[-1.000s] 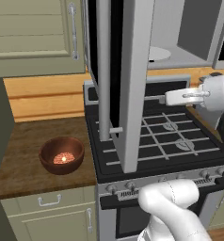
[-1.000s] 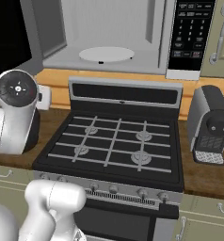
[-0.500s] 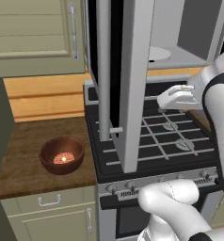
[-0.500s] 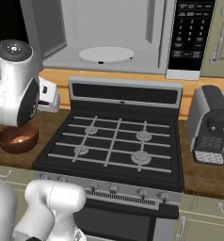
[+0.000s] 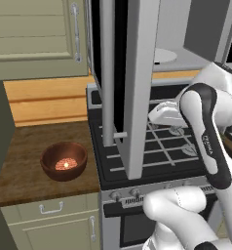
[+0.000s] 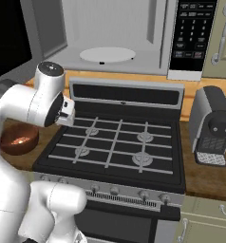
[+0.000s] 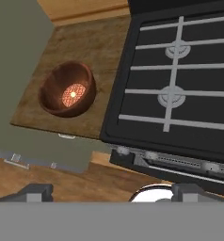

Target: Open the microwave, place the bowl with waffle inside the microwave, then close the microwave door and turn it on.

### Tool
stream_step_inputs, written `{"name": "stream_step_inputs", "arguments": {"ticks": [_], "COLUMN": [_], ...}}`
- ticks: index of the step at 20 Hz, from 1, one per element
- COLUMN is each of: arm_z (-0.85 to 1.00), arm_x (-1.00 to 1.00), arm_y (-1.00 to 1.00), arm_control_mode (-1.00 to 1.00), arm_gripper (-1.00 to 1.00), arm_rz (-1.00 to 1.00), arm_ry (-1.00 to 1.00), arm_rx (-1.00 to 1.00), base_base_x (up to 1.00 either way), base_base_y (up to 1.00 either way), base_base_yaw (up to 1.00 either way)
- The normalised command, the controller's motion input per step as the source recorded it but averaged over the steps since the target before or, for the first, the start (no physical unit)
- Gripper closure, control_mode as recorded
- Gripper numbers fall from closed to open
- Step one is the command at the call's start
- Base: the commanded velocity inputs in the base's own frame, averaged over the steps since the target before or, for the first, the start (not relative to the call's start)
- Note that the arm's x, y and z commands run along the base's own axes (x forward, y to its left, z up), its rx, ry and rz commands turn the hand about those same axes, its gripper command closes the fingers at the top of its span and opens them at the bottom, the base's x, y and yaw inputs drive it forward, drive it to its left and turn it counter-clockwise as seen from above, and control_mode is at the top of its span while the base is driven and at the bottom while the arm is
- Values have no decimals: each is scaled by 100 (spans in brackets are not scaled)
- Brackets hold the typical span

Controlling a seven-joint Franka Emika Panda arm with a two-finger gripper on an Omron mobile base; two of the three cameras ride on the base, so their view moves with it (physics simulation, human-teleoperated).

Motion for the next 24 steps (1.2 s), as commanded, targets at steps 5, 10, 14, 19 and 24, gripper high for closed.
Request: {"name": "stream_step_inputs", "arguments": {"ticks": [5, 10, 14, 19, 24], "arm_z": [-42, -47, -50, -42, -44], "arm_x": [80, 80, 61, 46, 24], "arm_y": [10, 16, 11, 12, 51], "arm_control_mode": [-100, -100, -100, -100, -100], "arm_gripper": [-100, -100, -100, -100, -100], "arm_rz": [0, 0, 0, 0, 0], "arm_ry": [0, 0, 0, 0, 6], "arm_rx": [2, 1, 5, 8, 6], "base_base_x": [0, 0, 0, 0, 0], "base_base_y": [0, 0, 0, 0, 0], "base_base_yaw": [0, 0, 0, 0, 0]}}
